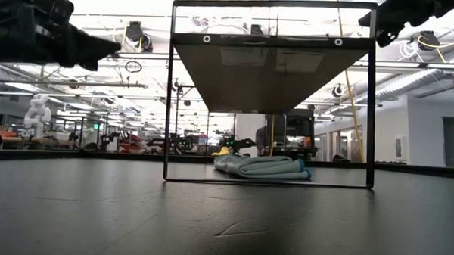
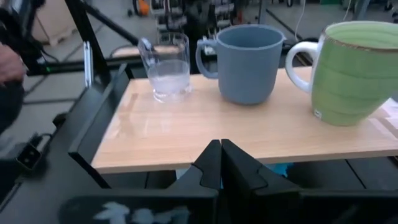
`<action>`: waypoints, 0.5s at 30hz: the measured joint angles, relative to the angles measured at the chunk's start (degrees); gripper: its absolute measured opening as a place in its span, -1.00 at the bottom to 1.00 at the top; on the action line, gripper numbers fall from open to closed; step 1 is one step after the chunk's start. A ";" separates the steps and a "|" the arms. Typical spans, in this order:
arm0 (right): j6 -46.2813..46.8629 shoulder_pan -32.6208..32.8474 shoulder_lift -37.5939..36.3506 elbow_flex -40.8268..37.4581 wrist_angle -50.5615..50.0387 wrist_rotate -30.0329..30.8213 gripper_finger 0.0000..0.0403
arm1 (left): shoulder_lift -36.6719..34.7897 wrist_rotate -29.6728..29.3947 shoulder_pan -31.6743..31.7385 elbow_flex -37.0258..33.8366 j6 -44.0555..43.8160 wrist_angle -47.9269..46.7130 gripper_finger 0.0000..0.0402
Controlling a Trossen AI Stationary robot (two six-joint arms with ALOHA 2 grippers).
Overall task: Stack small to large cups/mugs on shelf
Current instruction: Return to Home Position
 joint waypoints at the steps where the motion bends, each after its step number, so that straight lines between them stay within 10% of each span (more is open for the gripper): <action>1: 0.54 0.00 -0.98 -0.73 0.58 0.00 -1.00 | -0.32 0.02 -0.44 -0.01 0.58 -1.54 -1.00; 15: 6.33 0.00 -15.19 -12.08 3.86 2.99 -1.00 | -7.25 -0.90 -6.79 -0.01 1.73 -7.59 -1.00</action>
